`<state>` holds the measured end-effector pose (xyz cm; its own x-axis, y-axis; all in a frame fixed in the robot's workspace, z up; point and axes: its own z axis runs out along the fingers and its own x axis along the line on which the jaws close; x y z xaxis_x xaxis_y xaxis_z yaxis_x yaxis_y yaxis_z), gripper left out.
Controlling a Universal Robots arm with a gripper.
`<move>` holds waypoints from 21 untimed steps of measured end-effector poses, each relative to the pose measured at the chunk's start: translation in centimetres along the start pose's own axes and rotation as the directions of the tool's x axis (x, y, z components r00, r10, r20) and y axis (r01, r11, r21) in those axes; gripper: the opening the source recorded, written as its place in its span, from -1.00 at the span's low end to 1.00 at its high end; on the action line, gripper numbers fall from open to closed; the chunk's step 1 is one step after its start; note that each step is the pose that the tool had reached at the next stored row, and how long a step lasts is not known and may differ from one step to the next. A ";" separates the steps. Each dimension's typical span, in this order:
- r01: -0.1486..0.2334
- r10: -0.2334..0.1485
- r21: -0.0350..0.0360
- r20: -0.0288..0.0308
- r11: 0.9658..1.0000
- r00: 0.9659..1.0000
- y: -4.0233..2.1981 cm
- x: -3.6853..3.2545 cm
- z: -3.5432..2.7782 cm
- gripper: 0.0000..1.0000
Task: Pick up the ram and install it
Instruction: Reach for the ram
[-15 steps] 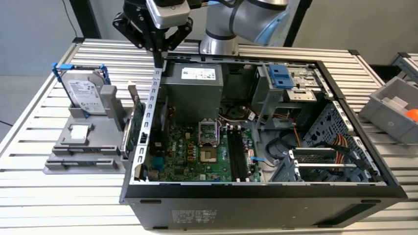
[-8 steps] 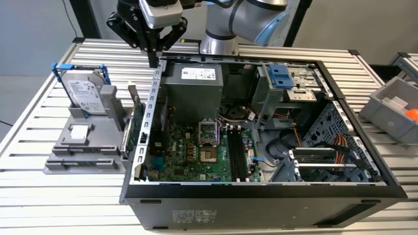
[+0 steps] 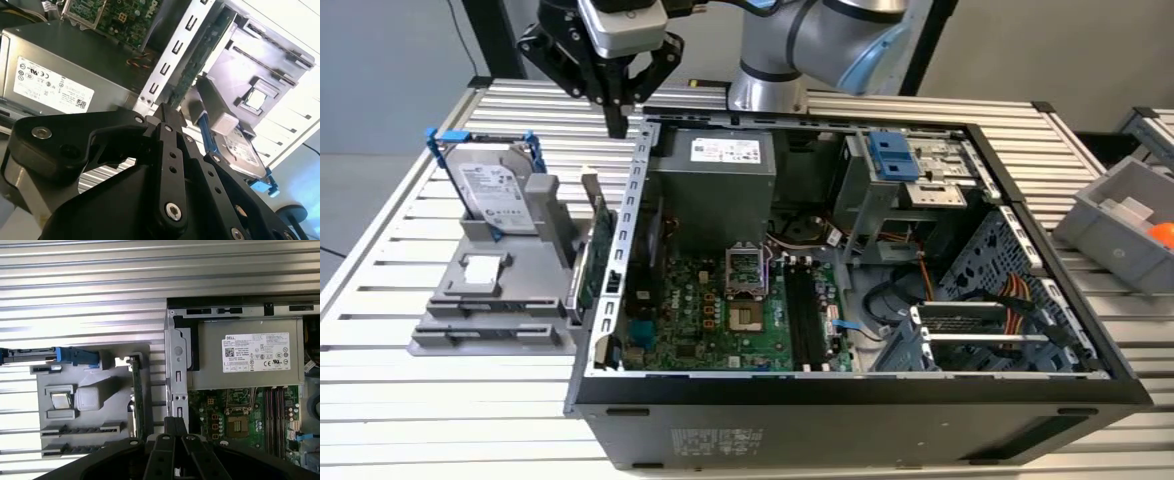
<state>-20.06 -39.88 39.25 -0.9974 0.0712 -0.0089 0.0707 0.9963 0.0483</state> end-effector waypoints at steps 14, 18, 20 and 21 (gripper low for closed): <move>0.000 0.000 0.000 0.000 1.000 1.000 -0.20 2.84 -0.03 -1.00; 0.000 0.000 0.000 0.000 1.000 1.000 -0.26 3.64 -0.04 -1.00; 0.000 0.000 0.000 0.000 1.000 1.000 -0.29 4.07 -0.05 -1.00; 0.000 0.000 0.000 0.000 1.000 1.000 -0.30 4.32 -0.06 -1.00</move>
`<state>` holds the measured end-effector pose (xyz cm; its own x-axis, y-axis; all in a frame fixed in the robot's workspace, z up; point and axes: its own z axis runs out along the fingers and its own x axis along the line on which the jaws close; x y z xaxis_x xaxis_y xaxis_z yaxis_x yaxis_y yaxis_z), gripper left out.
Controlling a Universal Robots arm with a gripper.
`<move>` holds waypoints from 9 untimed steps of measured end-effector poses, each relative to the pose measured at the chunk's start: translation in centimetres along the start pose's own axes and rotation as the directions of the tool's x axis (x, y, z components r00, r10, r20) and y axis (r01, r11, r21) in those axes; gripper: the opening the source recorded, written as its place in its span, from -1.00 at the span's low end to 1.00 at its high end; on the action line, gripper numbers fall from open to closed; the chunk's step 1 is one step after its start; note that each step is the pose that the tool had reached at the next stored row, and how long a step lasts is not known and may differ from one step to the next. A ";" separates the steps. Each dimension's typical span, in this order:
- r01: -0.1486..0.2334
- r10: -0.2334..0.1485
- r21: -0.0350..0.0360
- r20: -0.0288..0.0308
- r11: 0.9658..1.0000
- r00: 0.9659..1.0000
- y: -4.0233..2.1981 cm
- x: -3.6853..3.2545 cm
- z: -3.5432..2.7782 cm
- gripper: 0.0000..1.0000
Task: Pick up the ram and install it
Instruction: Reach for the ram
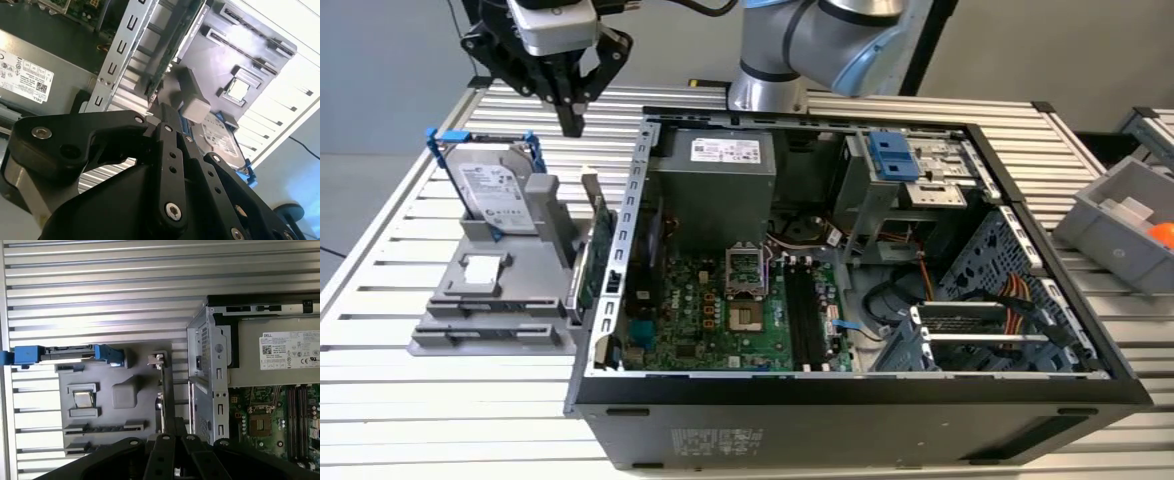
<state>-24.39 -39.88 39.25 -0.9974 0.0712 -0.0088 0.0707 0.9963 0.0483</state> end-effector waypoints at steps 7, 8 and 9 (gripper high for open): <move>0.000 0.000 0.000 0.000 1.000 1.000 -0.13 1.82 -0.02 -1.00; 0.000 0.000 0.000 0.000 1.000 1.000 -0.15 2.06 -0.02 -1.00; 0.001 -0.001 0.000 0.000 1.000 1.000 -0.16 2.30 -0.03 -1.00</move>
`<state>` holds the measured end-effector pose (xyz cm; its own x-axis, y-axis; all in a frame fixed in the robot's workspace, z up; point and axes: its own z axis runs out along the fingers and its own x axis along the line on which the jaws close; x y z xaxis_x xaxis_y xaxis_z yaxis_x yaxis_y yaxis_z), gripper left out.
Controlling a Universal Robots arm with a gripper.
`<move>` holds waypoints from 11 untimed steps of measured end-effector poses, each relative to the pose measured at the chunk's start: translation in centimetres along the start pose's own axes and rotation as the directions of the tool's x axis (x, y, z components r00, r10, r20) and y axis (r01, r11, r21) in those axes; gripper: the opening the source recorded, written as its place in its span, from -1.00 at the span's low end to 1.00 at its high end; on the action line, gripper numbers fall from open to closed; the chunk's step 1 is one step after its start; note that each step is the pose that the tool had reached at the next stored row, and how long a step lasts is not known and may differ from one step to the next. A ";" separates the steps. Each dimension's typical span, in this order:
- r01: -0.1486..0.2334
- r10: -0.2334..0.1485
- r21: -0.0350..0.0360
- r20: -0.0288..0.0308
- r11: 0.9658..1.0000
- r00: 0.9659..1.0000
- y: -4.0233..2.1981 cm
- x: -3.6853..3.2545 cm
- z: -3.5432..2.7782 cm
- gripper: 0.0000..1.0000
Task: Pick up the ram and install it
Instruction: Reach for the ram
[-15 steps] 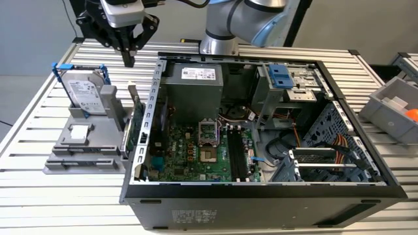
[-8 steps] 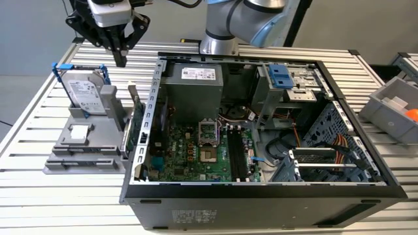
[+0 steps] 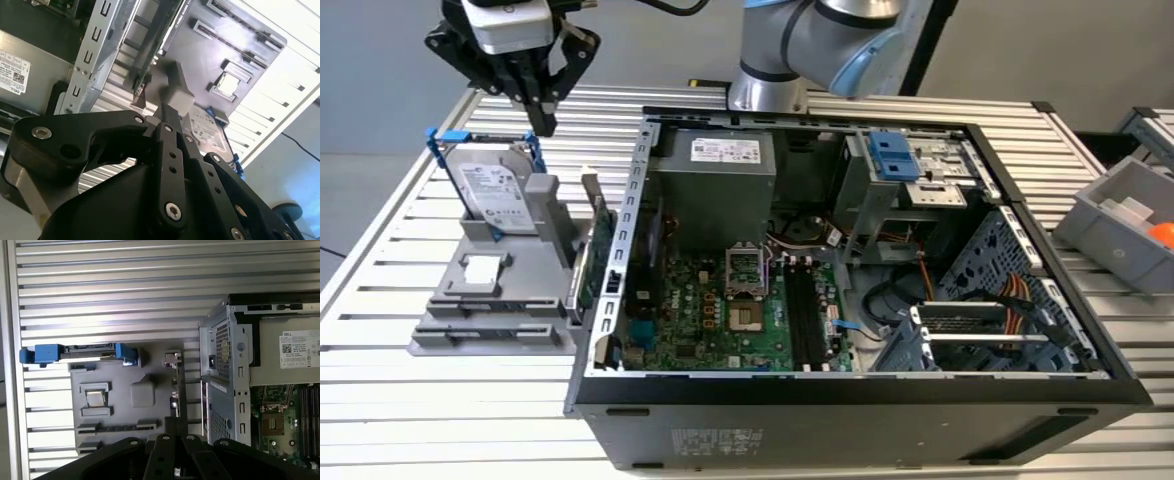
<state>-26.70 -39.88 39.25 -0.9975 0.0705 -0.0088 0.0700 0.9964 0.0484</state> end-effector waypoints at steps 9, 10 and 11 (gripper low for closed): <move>0.003 -0.003 0.000 0.000 1.000 1.000 -0.15 2.18 -0.03 -1.00; 0.003 -0.003 0.000 0.000 1.000 1.000 -0.17 2.40 -0.03 -1.00; 0.003 -0.003 0.000 0.000 1.000 1.000 -0.18 2.63 -0.03 -1.00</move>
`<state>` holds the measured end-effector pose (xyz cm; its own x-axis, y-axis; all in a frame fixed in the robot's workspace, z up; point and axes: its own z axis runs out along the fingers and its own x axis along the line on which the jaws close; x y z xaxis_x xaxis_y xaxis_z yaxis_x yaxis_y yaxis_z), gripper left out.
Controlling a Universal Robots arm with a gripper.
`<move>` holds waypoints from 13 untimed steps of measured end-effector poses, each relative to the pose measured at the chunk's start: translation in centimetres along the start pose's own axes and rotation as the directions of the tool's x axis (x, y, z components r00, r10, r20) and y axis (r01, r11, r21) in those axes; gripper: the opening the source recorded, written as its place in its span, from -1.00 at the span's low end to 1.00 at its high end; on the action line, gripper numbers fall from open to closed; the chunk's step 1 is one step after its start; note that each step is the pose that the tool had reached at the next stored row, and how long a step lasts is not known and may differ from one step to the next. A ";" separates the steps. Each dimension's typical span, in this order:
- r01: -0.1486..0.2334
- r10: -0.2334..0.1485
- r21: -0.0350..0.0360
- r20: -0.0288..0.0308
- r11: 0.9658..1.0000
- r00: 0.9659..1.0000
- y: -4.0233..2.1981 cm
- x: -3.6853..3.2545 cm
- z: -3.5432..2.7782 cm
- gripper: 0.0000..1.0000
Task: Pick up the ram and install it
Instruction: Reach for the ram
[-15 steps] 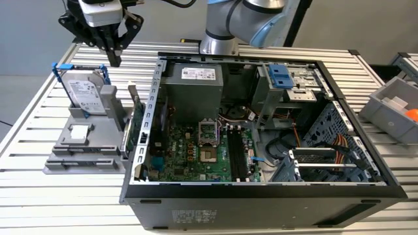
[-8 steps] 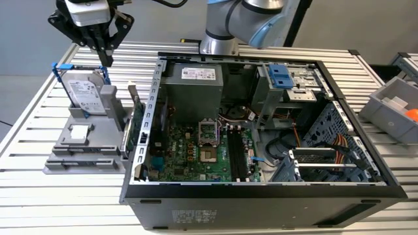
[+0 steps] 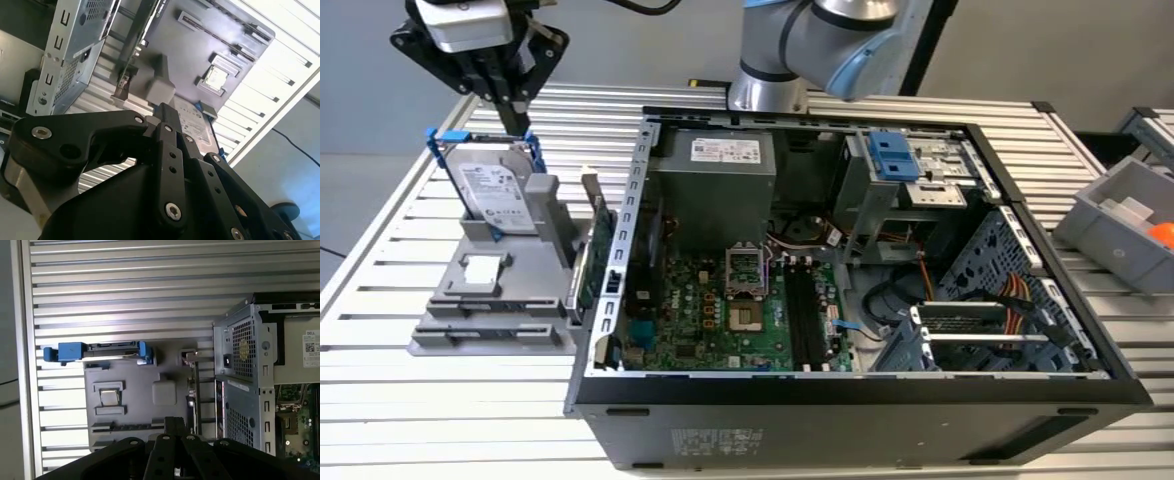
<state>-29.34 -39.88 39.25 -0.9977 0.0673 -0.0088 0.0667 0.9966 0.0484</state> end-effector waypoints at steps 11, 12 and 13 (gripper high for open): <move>0.001 -0.001 0.000 0.000 1.000 1.000 -0.18 2.66 -0.03 -1.00; 0.002 -0.002 0.000 0.000 1.000 1.000 -0.20 2.90 -0.03 -1.00; 0.002 -0.002 0.000 0.000 1.000 1.000 -0.21 3.14 -0.04 -1.00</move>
<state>-32.49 -39.88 39.25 -0.9978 0.0652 -0.0088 0.0647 0.9967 0.0483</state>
